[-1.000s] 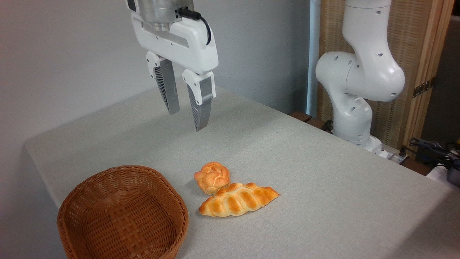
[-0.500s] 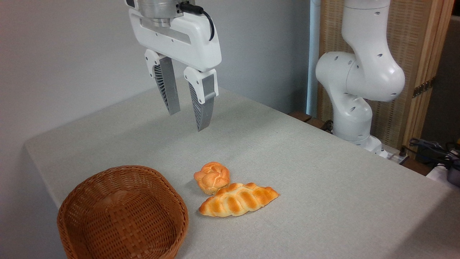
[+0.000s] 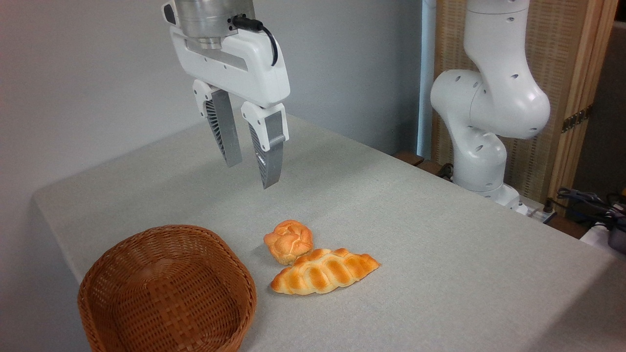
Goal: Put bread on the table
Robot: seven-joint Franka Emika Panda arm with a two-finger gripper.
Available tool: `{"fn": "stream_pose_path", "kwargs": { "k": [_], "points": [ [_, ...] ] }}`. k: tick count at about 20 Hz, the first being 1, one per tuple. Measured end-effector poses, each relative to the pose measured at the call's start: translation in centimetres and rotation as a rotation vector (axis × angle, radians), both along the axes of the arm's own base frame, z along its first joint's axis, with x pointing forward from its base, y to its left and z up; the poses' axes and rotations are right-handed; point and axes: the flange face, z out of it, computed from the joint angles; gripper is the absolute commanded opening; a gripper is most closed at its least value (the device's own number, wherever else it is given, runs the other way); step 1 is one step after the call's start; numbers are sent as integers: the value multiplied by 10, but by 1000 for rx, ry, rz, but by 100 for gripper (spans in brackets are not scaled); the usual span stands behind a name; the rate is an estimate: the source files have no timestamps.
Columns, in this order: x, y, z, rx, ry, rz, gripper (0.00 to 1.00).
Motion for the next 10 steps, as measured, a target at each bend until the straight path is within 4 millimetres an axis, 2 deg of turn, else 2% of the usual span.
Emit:
{"fn": "stream_pose_path", "kwargs": {
  "k": [10],
  "points": [
    [4, 5, 1, -1, -27, 12, 100]
  ]
}}
